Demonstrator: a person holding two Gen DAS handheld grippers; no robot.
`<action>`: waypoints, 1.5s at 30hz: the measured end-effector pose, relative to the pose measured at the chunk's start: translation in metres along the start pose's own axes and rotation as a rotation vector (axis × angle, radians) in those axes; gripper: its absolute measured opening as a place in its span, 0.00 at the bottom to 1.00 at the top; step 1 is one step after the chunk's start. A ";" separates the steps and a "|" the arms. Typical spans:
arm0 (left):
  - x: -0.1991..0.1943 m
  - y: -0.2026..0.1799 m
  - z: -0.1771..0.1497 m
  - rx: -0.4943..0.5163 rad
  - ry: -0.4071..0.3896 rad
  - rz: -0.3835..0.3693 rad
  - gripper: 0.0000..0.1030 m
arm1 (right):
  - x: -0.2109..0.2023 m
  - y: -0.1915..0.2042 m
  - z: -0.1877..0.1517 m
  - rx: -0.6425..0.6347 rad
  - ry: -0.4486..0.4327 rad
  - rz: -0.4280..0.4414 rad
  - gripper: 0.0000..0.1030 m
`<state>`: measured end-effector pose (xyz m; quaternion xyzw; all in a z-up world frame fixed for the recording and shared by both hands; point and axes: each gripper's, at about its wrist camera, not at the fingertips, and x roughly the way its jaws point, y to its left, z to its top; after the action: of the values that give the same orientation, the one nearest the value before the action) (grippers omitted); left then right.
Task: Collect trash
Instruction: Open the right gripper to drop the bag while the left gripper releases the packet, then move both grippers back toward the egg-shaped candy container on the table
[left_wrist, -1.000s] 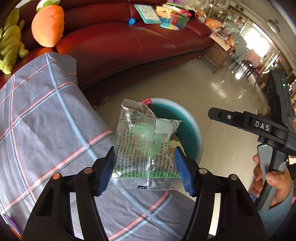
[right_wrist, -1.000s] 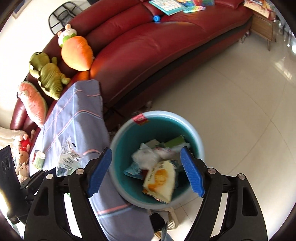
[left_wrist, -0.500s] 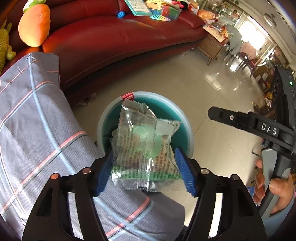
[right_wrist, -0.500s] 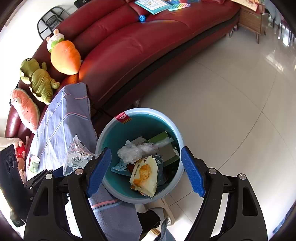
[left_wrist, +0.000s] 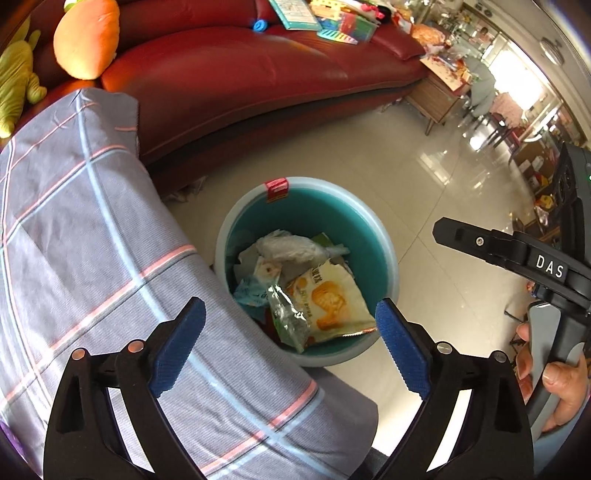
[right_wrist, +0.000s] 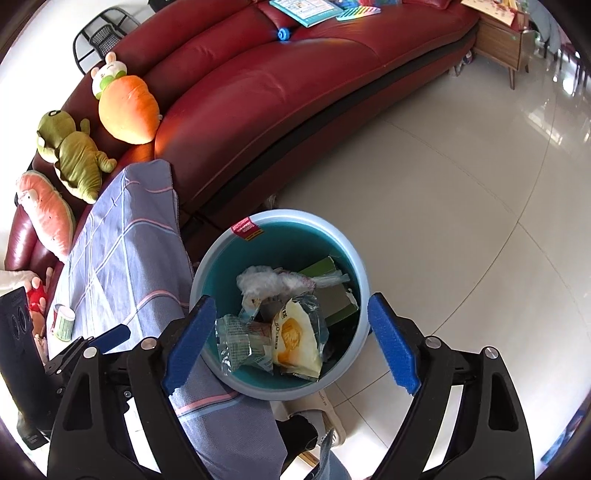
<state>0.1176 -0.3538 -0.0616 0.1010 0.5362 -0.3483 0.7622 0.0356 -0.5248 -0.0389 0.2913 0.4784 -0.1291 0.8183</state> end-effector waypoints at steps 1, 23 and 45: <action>-0.002 0.001 -0.002 -0.004 -0.003 0.002 0.91 | 0.000 0.002 -0.001 -0.004 0.002 -0.003 0.79; -0.064 0.065 -0.054 -0.105 -0.063 0.064 0.95 | -0.017 0.092 -0.043 -0.167 0.029 -0.015 0.81; -0.155 0.197 -0.162 -0.336 -0.193 0.177 0.96 | 0.010 0.237 -0.116 -0.426 0.136 0.032 0.81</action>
<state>0.0940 -0.0579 -0.0330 -0.0145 0.5003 -0.1937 0.8438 0.0748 -0.2653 -0.0065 0.1275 0.5443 0.0078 0.8291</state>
